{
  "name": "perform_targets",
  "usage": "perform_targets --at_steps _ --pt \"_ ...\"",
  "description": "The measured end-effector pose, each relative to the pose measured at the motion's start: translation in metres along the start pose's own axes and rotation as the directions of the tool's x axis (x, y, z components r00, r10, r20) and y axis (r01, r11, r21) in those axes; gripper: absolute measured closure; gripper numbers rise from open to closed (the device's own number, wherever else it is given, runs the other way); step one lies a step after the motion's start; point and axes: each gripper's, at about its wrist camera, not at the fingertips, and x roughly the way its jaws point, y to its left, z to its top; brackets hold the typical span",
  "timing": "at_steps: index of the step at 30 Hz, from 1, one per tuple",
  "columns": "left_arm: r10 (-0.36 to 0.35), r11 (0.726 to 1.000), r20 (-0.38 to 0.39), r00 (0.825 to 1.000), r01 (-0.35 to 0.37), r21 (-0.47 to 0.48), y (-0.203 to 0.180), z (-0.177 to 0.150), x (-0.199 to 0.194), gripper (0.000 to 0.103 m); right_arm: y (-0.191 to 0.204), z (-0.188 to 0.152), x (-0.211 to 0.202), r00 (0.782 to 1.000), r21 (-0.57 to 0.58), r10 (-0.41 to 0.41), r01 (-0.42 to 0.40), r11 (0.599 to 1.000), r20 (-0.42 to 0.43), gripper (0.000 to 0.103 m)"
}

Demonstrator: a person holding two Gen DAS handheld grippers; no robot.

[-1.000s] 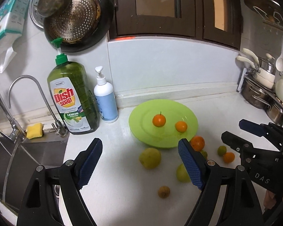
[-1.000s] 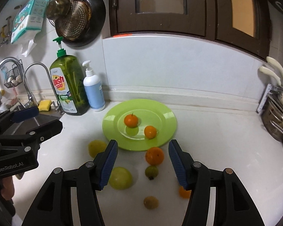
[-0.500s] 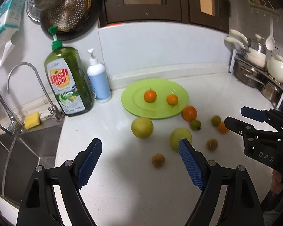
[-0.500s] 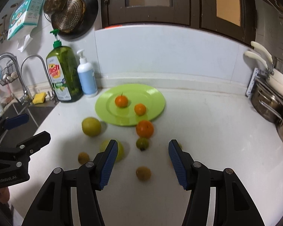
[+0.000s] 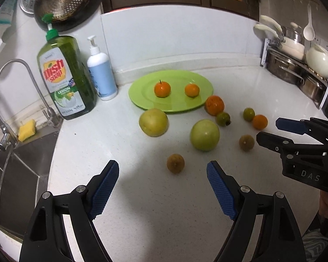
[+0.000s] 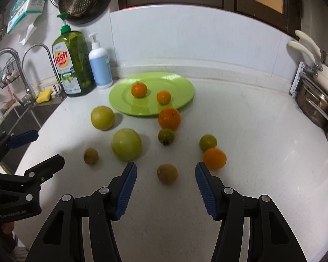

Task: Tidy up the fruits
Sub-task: 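Move both open tools back toward the remaining fruits on the counter, then grasp a brown kiwi with the left tool while the right tool grasps another kiwi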

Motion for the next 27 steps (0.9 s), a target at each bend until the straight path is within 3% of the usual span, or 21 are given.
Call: perform_targets --at_steps 7,16,27 --pt "-0.025 1.000 -0.056 0.998 0.026 0.006 -0.002 0.001 0.024 0.034 -0.004 -0.003 0.023 0.997 0.010 0.017 -0.016 1.000 -0.069 0.047" --pt "-0.075 0.997 -0.125 0.989 0.075 -0.005 -0.001 0.001 0.052 0.052 -0.007 -0.003 0.048 0.990 0.018 0.041 -0.039 0.999 -0.132 0.058" --pt "-0.098 0.995 -0.142 0.985 0.098 -0.004 -0.003 0.001 0.065 0.063 -0.005 -0.005 0.062 0.983 0.016 0.055 -0.054 0.998 -0.173 0.066"
